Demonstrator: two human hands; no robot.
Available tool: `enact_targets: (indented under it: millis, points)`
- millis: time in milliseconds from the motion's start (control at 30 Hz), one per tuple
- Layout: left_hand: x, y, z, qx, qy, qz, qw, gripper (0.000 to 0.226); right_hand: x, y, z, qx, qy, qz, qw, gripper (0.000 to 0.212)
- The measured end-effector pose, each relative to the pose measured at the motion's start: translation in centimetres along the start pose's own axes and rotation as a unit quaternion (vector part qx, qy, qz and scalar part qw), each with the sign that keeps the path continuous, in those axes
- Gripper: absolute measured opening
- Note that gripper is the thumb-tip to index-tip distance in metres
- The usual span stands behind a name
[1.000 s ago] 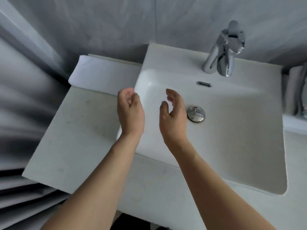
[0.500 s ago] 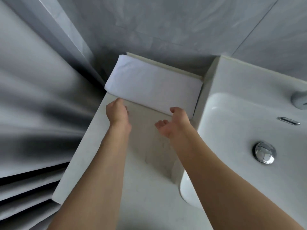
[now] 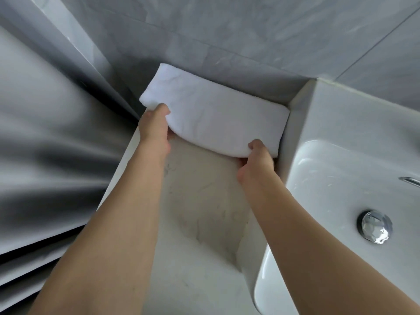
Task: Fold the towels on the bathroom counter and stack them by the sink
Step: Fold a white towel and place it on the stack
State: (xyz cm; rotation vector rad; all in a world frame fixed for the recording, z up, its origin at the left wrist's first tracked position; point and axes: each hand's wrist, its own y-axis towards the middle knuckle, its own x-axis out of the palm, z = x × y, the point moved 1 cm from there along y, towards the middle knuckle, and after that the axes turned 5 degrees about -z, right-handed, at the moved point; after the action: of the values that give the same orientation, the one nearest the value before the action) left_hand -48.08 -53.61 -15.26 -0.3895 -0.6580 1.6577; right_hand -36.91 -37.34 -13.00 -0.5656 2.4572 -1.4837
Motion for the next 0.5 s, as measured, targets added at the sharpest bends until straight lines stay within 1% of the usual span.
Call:
enact_targets:
  millis: [33,67,133,167,233,300,367,500]
  points:
    - [0.0,-0.4,0.3,0.011,0.004,-0.028,1.0,0.019,0.0,-0.6,-0.4,-0.015,0.0,0.005,1.0,0.019]
    - [0.1,-1.1,0.8,0.02,0.009,-0.048,0.999,0.025,0.0,-1.2,-0.7,-0.028,-0.012,-0.004,1.0,0.023]
    - [-0.1,-3.2,1.6,0.023,0.037,-0.104,0.994,0.033,-0.7,-2.5,-1.3,-0.077,-0.051,-0.023,0.995,0.014]
    - [-0.2,-4.6,1.7,0.025,0.048,-0.133,0.99,0.034,-1.2,-3.2,-1.5,-0.112,-0.065,-0.045,0.991,0.013]
    - [-0.7,-7.8,1.4,0.02,0.038,-0.163,0.986,0.035,-2.4,-5.4,-1.8,-0.17,-0.099,-0.097,0.976,0.02]
    - [-1.3,-11.1,0.8,0.022,-0.021,-0.176,0.984,0.037,-3.9,-7.6,-1.7,-0.203,-0.116,-0.144,0.961,0.024]
    - [-1.5,-14.6,0.2,0.022,-0.072,-0.187,0.979,0.041,-5.7,-9.5,-1.4,-0.228,-0.132,-0.177,0.948,0.021]
    - [-1.3,-20.5,-0.7,0.03,-0.085,-0.203,0.975,0.044,-10.6,-12.3,-1.5,-0.263,-0.15,-0.228,0.925,0.012]
